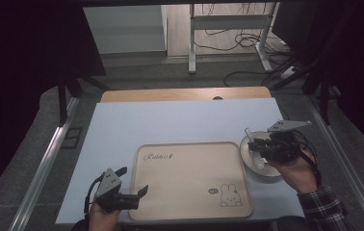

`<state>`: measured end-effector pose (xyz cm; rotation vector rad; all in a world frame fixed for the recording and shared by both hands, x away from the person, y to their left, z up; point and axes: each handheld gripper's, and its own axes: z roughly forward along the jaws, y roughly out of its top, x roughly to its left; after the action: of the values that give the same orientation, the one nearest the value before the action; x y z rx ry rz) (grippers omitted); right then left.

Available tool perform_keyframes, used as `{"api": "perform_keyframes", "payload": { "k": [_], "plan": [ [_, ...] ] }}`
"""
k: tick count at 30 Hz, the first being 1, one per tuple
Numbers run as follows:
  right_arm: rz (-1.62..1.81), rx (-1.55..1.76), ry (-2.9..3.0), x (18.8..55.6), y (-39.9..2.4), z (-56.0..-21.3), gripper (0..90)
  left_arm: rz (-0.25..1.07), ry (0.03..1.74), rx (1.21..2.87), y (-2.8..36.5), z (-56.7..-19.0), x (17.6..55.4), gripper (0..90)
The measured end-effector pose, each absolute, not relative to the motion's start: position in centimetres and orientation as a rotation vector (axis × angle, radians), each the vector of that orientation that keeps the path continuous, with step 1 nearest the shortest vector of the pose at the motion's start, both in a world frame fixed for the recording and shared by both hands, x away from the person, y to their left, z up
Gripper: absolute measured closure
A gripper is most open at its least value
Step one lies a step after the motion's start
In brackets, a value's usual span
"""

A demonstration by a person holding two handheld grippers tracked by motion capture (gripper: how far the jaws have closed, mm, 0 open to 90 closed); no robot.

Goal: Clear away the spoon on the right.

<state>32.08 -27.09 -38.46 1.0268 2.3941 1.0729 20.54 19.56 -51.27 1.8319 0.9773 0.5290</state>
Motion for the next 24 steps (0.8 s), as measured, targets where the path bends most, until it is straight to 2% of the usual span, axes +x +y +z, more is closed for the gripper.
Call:
{"api": "perform_keyframes", "payload": {
  "k": [24],
  "plan": [
    [0.987, 1.005, 2.555, 30.9, -24.2, -41.7, 75.6, 0.529, 0.975, 1.832, 19.6, -51.3, 20.5, 2.4]
  ]
}}
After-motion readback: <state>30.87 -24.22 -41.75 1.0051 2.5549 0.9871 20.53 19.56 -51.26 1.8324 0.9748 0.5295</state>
